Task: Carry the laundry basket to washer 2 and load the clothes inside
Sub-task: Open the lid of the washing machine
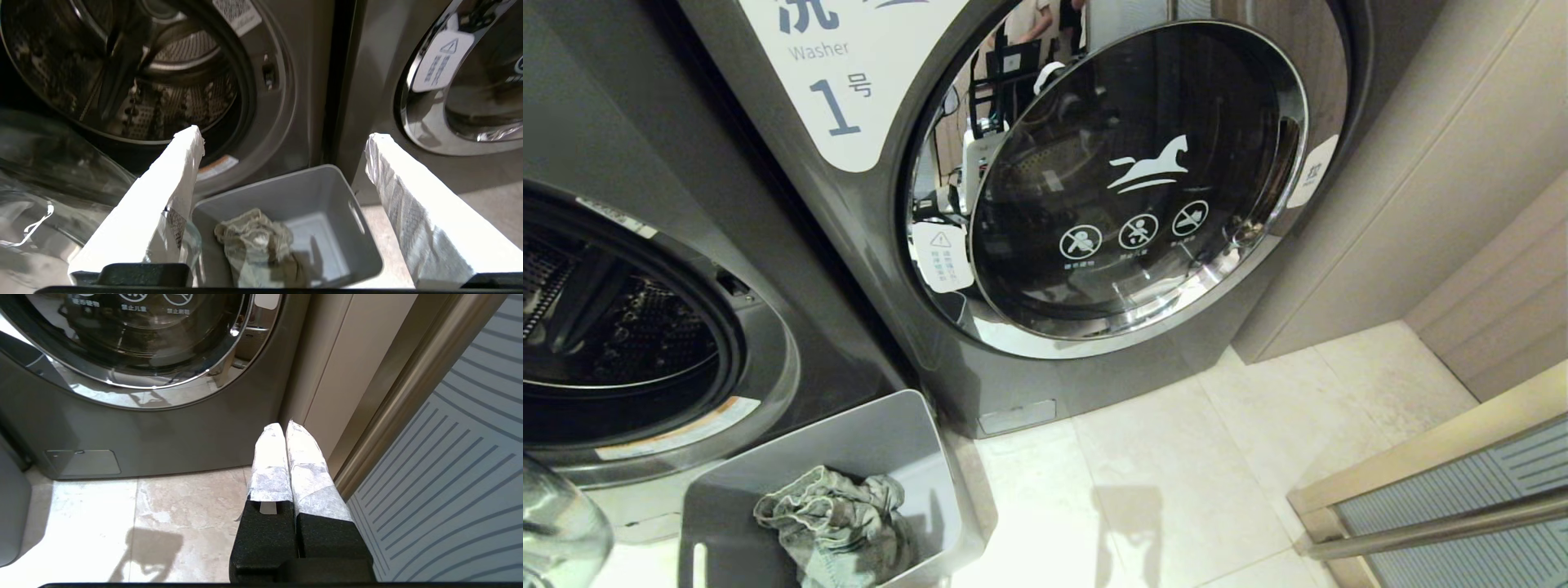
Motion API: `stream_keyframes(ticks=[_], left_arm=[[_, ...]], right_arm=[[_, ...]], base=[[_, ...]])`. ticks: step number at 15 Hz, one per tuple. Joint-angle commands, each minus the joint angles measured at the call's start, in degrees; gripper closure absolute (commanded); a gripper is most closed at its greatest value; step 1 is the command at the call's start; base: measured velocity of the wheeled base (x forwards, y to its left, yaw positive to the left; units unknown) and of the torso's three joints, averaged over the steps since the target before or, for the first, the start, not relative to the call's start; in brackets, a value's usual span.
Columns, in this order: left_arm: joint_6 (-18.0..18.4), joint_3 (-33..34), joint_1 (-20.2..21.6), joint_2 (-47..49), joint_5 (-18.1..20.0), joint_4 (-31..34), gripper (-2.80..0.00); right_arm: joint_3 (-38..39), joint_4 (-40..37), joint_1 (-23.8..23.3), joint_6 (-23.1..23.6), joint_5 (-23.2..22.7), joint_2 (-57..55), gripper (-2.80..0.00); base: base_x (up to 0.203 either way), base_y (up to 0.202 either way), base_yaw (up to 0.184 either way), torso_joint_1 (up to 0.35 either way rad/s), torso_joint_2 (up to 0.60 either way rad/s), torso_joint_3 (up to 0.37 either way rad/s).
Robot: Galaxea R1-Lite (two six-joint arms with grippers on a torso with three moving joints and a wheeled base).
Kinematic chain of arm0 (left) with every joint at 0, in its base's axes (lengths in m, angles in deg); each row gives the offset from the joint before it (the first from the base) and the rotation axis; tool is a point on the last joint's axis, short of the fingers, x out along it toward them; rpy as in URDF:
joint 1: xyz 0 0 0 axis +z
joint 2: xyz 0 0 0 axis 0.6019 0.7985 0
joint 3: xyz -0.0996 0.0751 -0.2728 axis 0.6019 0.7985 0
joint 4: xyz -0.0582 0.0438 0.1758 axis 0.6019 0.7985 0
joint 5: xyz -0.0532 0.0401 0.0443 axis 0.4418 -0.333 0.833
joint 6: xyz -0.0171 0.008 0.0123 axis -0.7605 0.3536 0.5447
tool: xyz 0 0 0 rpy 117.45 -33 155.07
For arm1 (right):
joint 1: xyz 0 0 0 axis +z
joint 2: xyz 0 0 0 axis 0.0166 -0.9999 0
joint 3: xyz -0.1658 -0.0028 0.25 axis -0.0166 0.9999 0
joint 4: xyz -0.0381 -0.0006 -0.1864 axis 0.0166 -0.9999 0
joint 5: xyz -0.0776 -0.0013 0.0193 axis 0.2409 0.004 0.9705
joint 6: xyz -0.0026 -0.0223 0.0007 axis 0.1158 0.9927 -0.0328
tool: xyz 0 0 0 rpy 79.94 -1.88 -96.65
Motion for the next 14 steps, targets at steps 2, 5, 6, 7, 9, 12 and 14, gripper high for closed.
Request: stream_keyframes(ticks=[2, 5, 6, 7, 9, 12, 14], left_arm=[[0.1, -0.6, 0.8, 0.1, 0.2, 1.2, -2.80], [0.0, -0.8, 0.9, 0.5, 0.2, 1.3, -2.80], [0.0, -1.2, 1.9, 1.0, -0.2, 1.3, -2.80], [0.0, -1.7, 4.1, 2.0, -1.0, 1.7, -2.80], [-0.1, -4.0, 9.6, 5.2, -1.8, 4.7, -2.80], [0.2, -9.6, 13.2, 12.2, -6.8, 11.9, -2.80], [1.9, -12.6, 13.7, 16.0, -9.4, 16.5, -2.80]], right_arm=[[2.3, 0.1, 0.0, 0.1, 0.0, -0.1, 0.00], [2.3, 0.1, 0.0, 0.1, 0.0, 0.0, 0.00], [2.3, 0.1, 0.0, 0.1, 0.0, 0.0, 0.00], [2.3, 0.1, 0.0, 0.1, 0.0, 0.0, 0.00], [2.3, 0.1, 0.0, 0.1, 0.0, 0.0, 0.00], [2.3, 0.1, 0.0, 0.1, 0.0, 0.0, 0.00], [2.3, 0.1, 0.0, 0.1, 0.0, 0.0, 0.00]], base=[[0.000, 0.000, 0.000, 0.000, 0.00, 0.000], [0.000, 0.000, 0.000, 0.000, 0.00, 0.000], [0.000, 0.000, 0.000, 0.000, 0.00, 0.000], [0.000, 0.000, 0.000, 0.000, 0.00, 0.000], [0.000, 0.000, 0.000, 0.000, 0.00, 0.000], [0.000, 0.000, 0.000, 0.000, 0.00, 0.000], [0.000, 0.000, 0.000, 0.000, 0.00, 0.000]])
